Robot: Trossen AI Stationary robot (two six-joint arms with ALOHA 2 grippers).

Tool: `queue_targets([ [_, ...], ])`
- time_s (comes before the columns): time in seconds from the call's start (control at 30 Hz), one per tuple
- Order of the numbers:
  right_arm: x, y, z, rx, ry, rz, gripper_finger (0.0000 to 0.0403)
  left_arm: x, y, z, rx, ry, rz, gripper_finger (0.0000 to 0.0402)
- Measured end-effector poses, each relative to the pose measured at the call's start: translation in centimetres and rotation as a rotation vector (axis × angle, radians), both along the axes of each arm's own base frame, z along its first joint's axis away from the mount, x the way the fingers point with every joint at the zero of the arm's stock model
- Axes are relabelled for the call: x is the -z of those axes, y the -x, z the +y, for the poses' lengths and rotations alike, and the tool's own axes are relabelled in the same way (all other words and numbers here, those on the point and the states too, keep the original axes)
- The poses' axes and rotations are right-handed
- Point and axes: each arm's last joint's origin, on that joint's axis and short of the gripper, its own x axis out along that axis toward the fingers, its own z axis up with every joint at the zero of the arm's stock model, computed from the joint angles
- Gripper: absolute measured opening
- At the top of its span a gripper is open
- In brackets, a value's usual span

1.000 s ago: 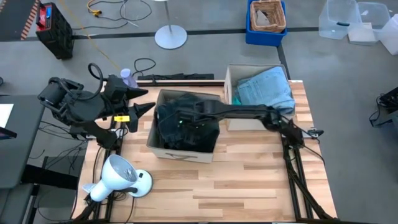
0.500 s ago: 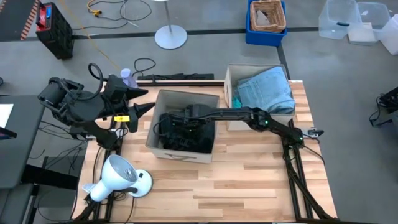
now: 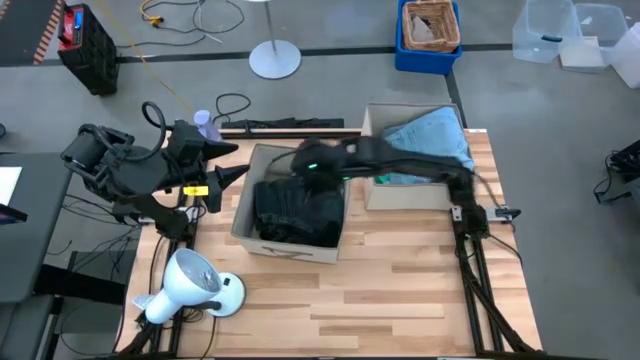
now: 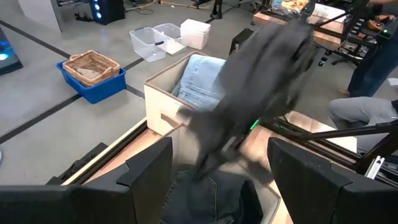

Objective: Sort clothes
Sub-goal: Return to Home Position

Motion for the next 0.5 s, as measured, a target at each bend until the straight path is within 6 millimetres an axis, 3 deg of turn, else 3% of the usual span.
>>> queue_targets([
  [0.13,-6.2,4.1,2.2,-0.035,0.092,-0.202,0.0,0.4,-0.3,-0.1,-0.018,-0.021,0.015,0.0256],
  [0.23,-9.7,6.8,4.0,-0.099,0.162,-0.347,0.0,0.9,-0.8,-0.3,-0.024,-0.037,0.039,0.0256],
  [0.37,-13.0,9.7,6.2,-0.207,0.229,-0.5,0.0,1.5,-2.0,-1.2,0.0,-0.055,0.03,0.0256],
  [0.5,-14.9,11.9,8.0,-0.296,0.271,-0.597,0.0,1.9,-3.4,-2.7,0.066,-0.1,0.002,0.0256],
])
